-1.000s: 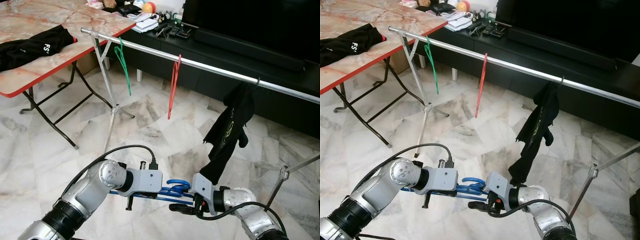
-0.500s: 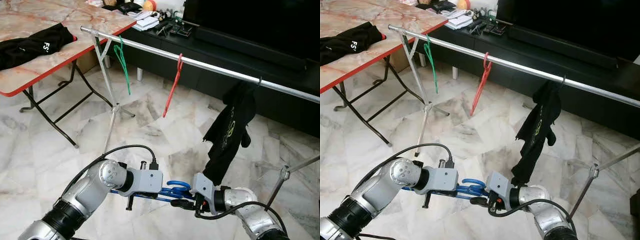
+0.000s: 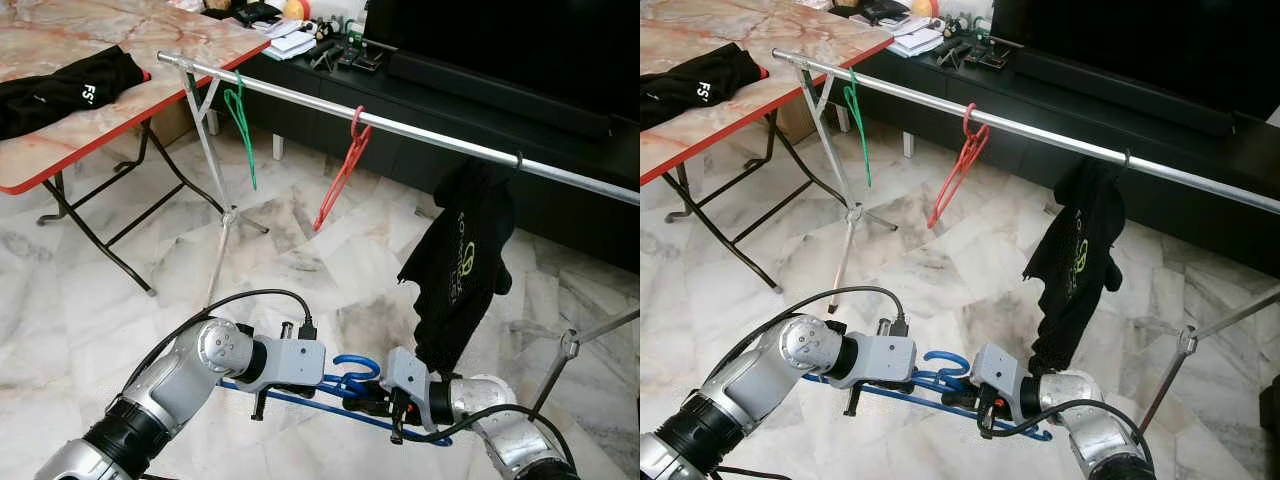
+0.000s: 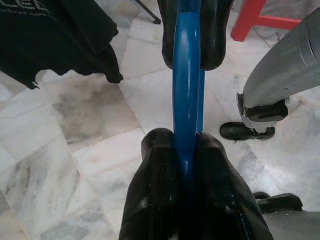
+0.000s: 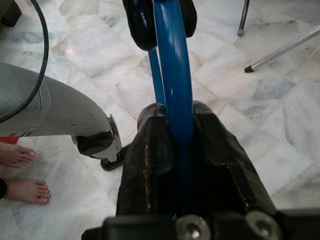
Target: Hang hanger
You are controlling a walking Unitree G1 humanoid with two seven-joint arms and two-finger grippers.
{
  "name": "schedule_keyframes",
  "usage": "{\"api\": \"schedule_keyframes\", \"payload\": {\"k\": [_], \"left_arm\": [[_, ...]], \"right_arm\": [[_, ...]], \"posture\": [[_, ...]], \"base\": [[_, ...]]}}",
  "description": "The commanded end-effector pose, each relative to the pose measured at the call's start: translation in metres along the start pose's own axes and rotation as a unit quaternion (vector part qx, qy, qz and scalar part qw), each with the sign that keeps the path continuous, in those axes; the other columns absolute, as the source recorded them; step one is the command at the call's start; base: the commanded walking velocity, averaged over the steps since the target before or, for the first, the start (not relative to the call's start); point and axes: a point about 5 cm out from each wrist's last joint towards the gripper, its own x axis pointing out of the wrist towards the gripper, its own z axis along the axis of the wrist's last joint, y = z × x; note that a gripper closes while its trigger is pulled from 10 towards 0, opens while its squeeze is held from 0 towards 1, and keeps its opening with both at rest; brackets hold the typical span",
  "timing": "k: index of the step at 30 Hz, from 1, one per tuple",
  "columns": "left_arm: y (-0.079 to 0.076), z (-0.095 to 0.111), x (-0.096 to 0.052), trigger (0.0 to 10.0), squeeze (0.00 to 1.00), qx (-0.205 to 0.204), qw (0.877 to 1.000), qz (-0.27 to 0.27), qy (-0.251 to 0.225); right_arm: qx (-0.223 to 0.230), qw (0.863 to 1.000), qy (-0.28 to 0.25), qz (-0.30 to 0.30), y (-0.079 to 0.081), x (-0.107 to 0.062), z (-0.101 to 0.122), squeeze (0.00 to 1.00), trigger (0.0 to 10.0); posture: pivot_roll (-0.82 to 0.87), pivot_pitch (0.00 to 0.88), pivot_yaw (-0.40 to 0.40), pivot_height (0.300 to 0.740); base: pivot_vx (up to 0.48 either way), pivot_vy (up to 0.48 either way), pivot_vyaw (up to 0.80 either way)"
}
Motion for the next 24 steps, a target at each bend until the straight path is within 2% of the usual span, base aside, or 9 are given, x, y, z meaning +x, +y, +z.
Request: {"api": "schedule_keyframes", "payload": {"k": [1,2,3,8,17,19,20,23,24], "left_arm": [[0.007,0.007,-0.002,10.0,0.00,-0.008,1.000,0.008,-0.018],[0.005,0.007,-0.002,10.0,0.23,-0.014,1.000,0.002,-0.024],[0.003,0.007,-0.001,10.0,0.96,-0.023,0.999,-0.008,-0.035],[0.001,0.001,-0.004,10.0,1.00,-0.038,0.999,-0.014,-0.030],[0.008,-0.004,-0.038,10.0,1.00,-0.069,0.997,-0.013,-0.038],[0.008,-0.004,-0.040,10.0,1.00,-0.072,0.997,-0.013,-0.037],[0.008,-0.010,-0.051,10.0,1.00,-0.095,0.995,-0.001,-0.039],[0.011,-0.025,-0.065,10.0,1.00,-0.138,0.988,0.051,-0.042],[0.011,-0.033,-0.069,10.0,1.00,-0.159,0.982,0.087,-0.046]], "right_arm": [[0.016,1.000,0.004,0.016,0.009,0.004,-0.008,0.00,0.0],[0.016,1.000,0.004,0.017,0.010,0.005,-0.008,0.00,0.0],[0.016,1.000,0.005,0.019,0.011,0.005,-0.009,0.00,0.0],[0.002,0.999,0.026,0.026,0.015,0.007,-0.015,0.00,0.0],[0.028,0.998,0.051,0.018,0.021,0.004,-0.033,0.00,0.0],[0.031,0.998,0.052,0.017,0.021,0.004,-0.035,0.00,0.0],[0.043,0.997,0.056,0.006,0.022,0.003,-0.040,0.00,0.0],[0.085,0.995,0.043,-0.036,0.019,0.000,-0.045,0.00,0.0],[0.118,0.989,0.027,-0.081,0.013,-0.003,-0.048,0.00,0.0]], "posture": [[0.04,0.180,-0.133,0.740],[0.04,0.180,-0.133,0.740],[0.04,0.181,-0.129,0.740],[0.04,0.183,-0.126,0.740],[0.05,0.191,-0.116,0.740],[0.05,0.191,-0.116,0.740],[0.05,0.194,-0.111,0.740],[0.05,0.197,-0.107,0.740],[0.05,0.199,-0.106,0.740]], "base": [[0.000,0.000,0.00],[0.000,0.000,0.00],[0.000,0.000,0.00],[0.000,0.000,0.00],[0.000,0.000,0.00],[0.000,0.000,0.00],[0.000,0.000,0.00],[0.000,0.000,0.00],[0.000,0.000,0.00]]}}
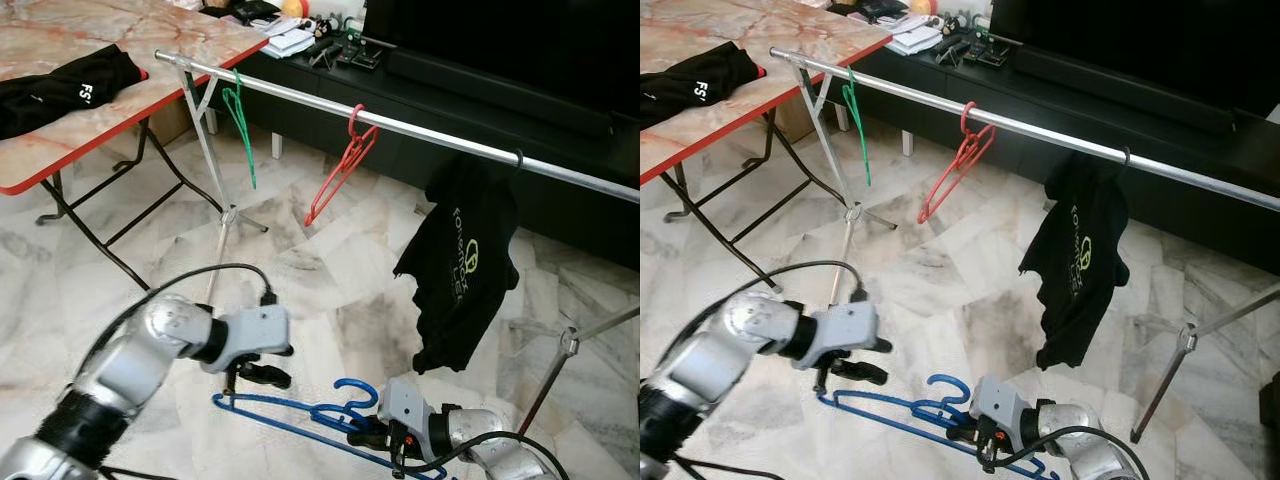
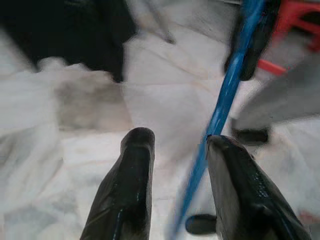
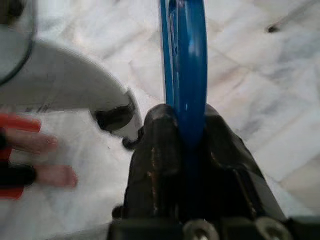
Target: Hang hanger
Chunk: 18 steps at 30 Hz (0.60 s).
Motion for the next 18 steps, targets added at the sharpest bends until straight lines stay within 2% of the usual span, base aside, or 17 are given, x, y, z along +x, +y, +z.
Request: {"api": "schedule_keyframes", "payload": {"k": [1,2,3,4,5,6,7,8,10,12,13,14,15,16,17,18], "left_arm": [[0.004,-0.011,-0.008,10.0,1.00,-0.034,0.998,0.051,-0.014],[0.006,-0.021,-0.009,10.0,1.00,-0.068,0.993,0.090,-0.025],[0.005,-0.042,-0.008,10.0,0.67,-0.120,0.979,0.165,-0.027],[0.003,-0.052,-0.007,10.0,0.67,-0.138,0.971,0.196,-0.021],[0.002,-0.057,-0.006,10.0,0.67,-0.145,0.966,0.212,-0.017],[0.002,-0.057,-0.006,10.0,0.67,-0.145,0.966,0.212,-0.017],[-0.018,-0.091,0.006,10.0,0.00,-0.225,0.939,0.261,0.009],[-0.029,-0.105,0.011,10.0,0.00,-0.262,0.923,0.280,0.022],[-0.048,-0.125,0.019,10.0,0.00,-0.321,0.898,0.300,0.037],[-0.079,-0.156,0.028,10.0,0.00,-0.398,0.853,0.328,0.084],[-0.097,-0.170,0.032,10.0,0.00,-0.439,0.825,0.342,0.104],[-0.112,-0.180,0.033,10.0,0.00,-0.469,0.801,0.351,0.122],[-0.120,-0.186,0.034,10.0,0.00,-0.485,0.787,0.358,0.132],[-0.134,-0.193,0.034,10.0,0.00,-0.505,0.767,0.368,0.149],[-0.141,-0.197,0.034,10.0,0.00,-0.514,0.756,0.373,0.160],[-0.152,-0.202,0.034,10.0,0.00,-0.526,0.738,0.383,0.179]], "right_arm": [[0.066,0.995,-0.023,-0.069,-0.009,-0.007,-0.008,0.00,0.0],[0.104,0.986,-0.034,-0.126,-0.018,-0.010,-0.011,0.00,0.0],[0.170,0.958,-0.046,-0.228,-0.030,-0.018,-0.019,0.00,0.0],[0.197,0.942,-0.049,-0.268,-0.034,-0.022,-0.023,0.00,0.0],[0.211,0.933,-0.050,-0.288,-0.036,-0.024,-0.026,0.00,0.0],[0.211,0.933,-0.050,-0.288,-0.036,-0.024,-0.026,0.00,0.0],[0.280,0.881,-0.019,-0.381,-0.036,-0.036,-0.049,0.00,0.0],[0.303,0.859,0.002,-0.413,-0.034,-0.040,-0.060,0.00,0.0],[0.323,0.834,0.029,-0.446,-0.027,-0.045,-0.074,0.00,0.0],[0.346,0.820,0.050,-0.454,-0.013,-0.044,-0.090,0.00,0.0],[0.360,0.814,0.061,-0.453,-0.005,-0.043,-0.098,0.00,10.0],[0.367,0.810,0.073,-0.451,0.002,-0.041,-0.103,0.00,10.0],[0.372,0.807,0.080,-0.452,0.005,-0.040,-0.106,0.00,10.0],[0.383,0.800,0.082,-0.454,0.009,-0.039,-0.109,0.00,10.0],[0.391,0.796,0.081,-0.455,0.011,-0.038,-0.111,0.00,10.0],[0.390,0.794,0.082,-0.459,0.014,-0.038,-0.113,0.00,10.0]], "posture": [[0.05,0.199,-0.106,0.740],[0.05,0.200,-0.103,0.740],[0.05,0.202,-0.097,0.740],[0.05,0.203,-0.095,0.740],[0.05,0.203,-0.095,0.740],[0.05,0.203,-0.095,0.740],[0.06,0.198,-0.083,0.740],[0.06,0.197,-0.079,0.740],[0.05,0.188,-0.071,0.740],[0.05,0.183,-0.068,0.740],[0.05,0.175,-0.066,0.740],[0.05,0.170,-0.064,0.740],[0.05,0.168,-0.064,0.740],[0.05,0.165,-0.064,0.740],[0.04,0.158,-0.063,0.740],[0.04,0.150,-0.064,0.740]], "base": [[0.000,0.000,0.00],[0.000,0.000,0.00],[0.000,0.000,0.00],[0.000,0.000,0.00],[0.000,0.000,0.00],[0.000,0.000,0.00],[0.000,0.000,0.00],[0.000,0.000,0.00],[0.000,0.000,0.00],[0.000,0.000,0.00],[0.000,0.000,0.00],[0.000,0.000,0.00],[0.000,0.000,0.00],[0.000,0.000,0.00],[0.000,0.000,0.00],[0.000,0.000,0.00]]}}
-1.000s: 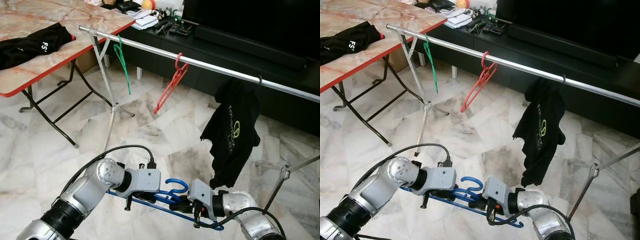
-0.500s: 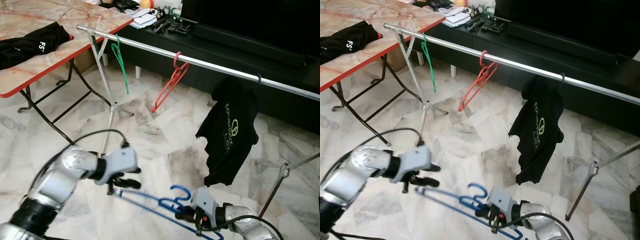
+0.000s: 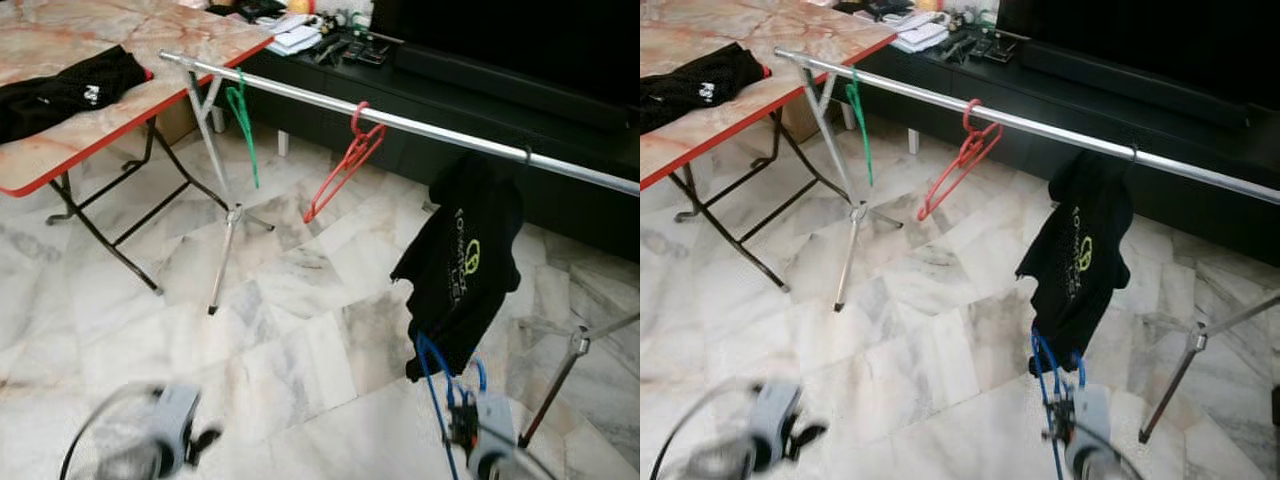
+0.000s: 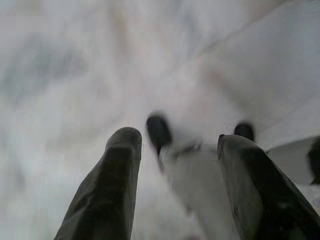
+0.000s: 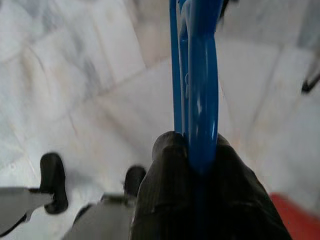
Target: Hang hanger
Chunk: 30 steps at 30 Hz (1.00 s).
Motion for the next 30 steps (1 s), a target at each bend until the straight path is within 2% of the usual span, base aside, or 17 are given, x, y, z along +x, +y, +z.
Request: {"api": "schedule_keyframes", "payload": {"k": [1,2,3,4,6,9,30], "left_arm": [[0.005,-0.020,-0.003,10.0,0.00,-0.030,0.998,0.041,0.022],[0.004,-0.037,-0.005,10.0,0.00,-0.066,0.994,0.077,0.044],[0.004,-0.037,-0.005,10.0,0.00,-0.066,0.994,0.077,0.044],[0.002,-0.044,-0.006,10.0,0.00,-0.094,0.990,0.088,0.055],[-0.003,-0.049,-0.005,10.0,0.00,-0.097,0.989,0.088,0.063],[-0.011,-0.048,-0.002,10.0,0.00,-0.058,0.993,0.076,0.067],[-0.011,-0.048,-0.002,10.0,0.00,-0.058,0.993,0.076,0.067]], "right_arm": [[0.013,1.000,-0.005,-0.014,-0.003,-0.001,-0.002,0.00,10.0],[0.024,0.999,0.002,-0.025,-0.003,-0.002,-0.010,0.00,10.0],[0.024,0.999,0.002,-0.025,-0.003,-0.002,-0.010,0.00,10.0],[0.025,0.999,0.008,-0.028,-0.002,-0.003,-0.015,0.00,10.0],[0.023,0.999,0.018,-0.031,0.000,-0.003,-0.020,0.00,10.0],[0.028,0.998,0.032,-0.038,0.003,-0.005,-0.031,0.00,10.0],[0.028,0.998,0.032,-0.038,0.003,-0.005,-0.031,0.00,10.0]], "posture": [[0.04,0.150,-0.064,0.740],[0.04,0.134,-0.065,0.740],[0.04,0.134,-0.065,0.740],[0.04,0.130,-0.063,0.740],[0.03,0.125,-0.057,0.740],[0.02,0.102,-0.055,0.740],[0.02,0.102,-0.055,0.740]], "base": [[0.000,0.000,0.00],[0.000,0.000,0.00],[0.000,0.000,0.00],[0.000,0.000,0.00],[0.000,0.000,0.00],[0.000,0.000,0.00],[0.000,0.000,0.00]]}}
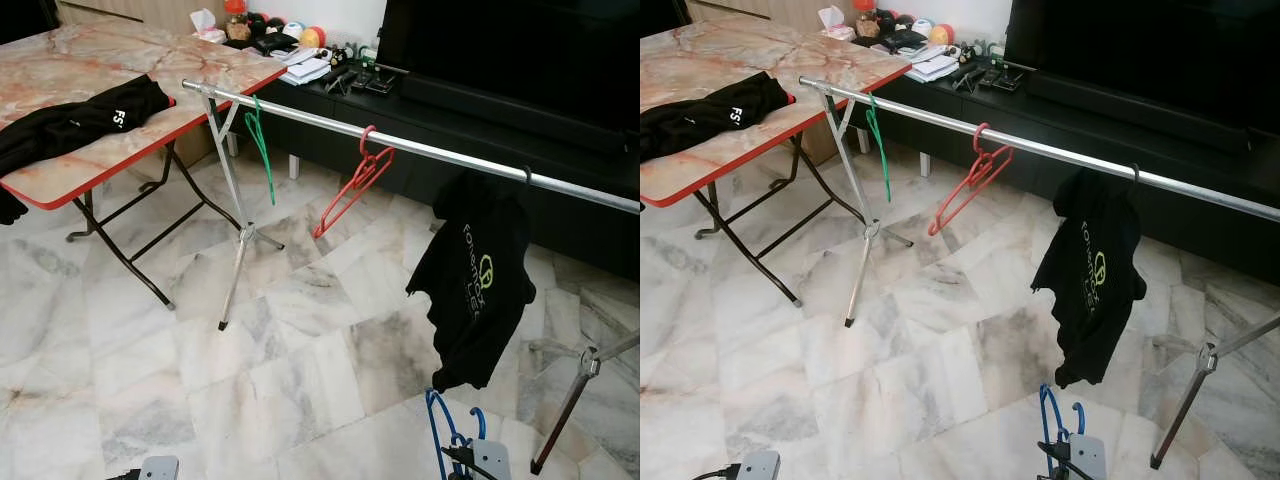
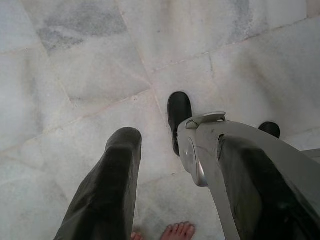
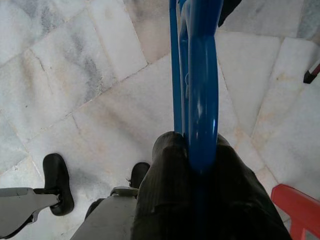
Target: Hang hanger
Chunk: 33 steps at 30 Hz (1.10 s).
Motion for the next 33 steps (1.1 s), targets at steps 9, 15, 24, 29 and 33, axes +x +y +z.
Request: {"api": "schedule_keyframes", "payload": {"k": [9,15,24,29,33], "left_arm": [[0.0008,-0.0092,-0.0013,10.0,0.00,0.008,1.000,0.003,0.018],[0.0008,-0.0092,-0.0013,10.0,0.00,0.008,1.000,0.003,0.018],[0.0008,-0.0092,-0.0013,10.0,0.00,0.008,1.000,0.003,0.018],[0.0008,-0.0092,-0.0013,10.0,0.00,0.008,1.000,0.003,0.018],[0.0008,-0.0092,-0.0013,10.0,0.00,0.008,1.000,0.003,0.018]], "right_arm": [[0.005,1.000,0.005,-0.009,-0.0045,-0.0012,-0.0039,0.00,10.0],[0.005,1.000,0.005,-0.009,-0.0045,-0.0012,-0.0039,0.00,10.0],[0.005,1.000,0.005,-0.009,-0.0045,-0.0012,-0.0039,0.00,10.0],[0.005,1.000,0.005,-0.009,-0.0045,-0.0012,-0.0039,0.00,10.0],[0.005,1.000,0.005,-0.009,-0.0045,-0.0012,-0.0039,0.00,10.0]], "posture": [[0.02,0.102,-0.055,0.740],[0.02,0.102,-0.055,0.740],[0.02,0.102,-0.055,0.740],[0.02,0.102,-0.055,0.740],[0.02,0.102,-0.055,0.740]], "base": [[0.000,0.000,0.00],[0.000,0.000,0.00],[0.000,0.000,0.00],[0.000,0.000,0.00],[0.000,0.000,0.00]]}}
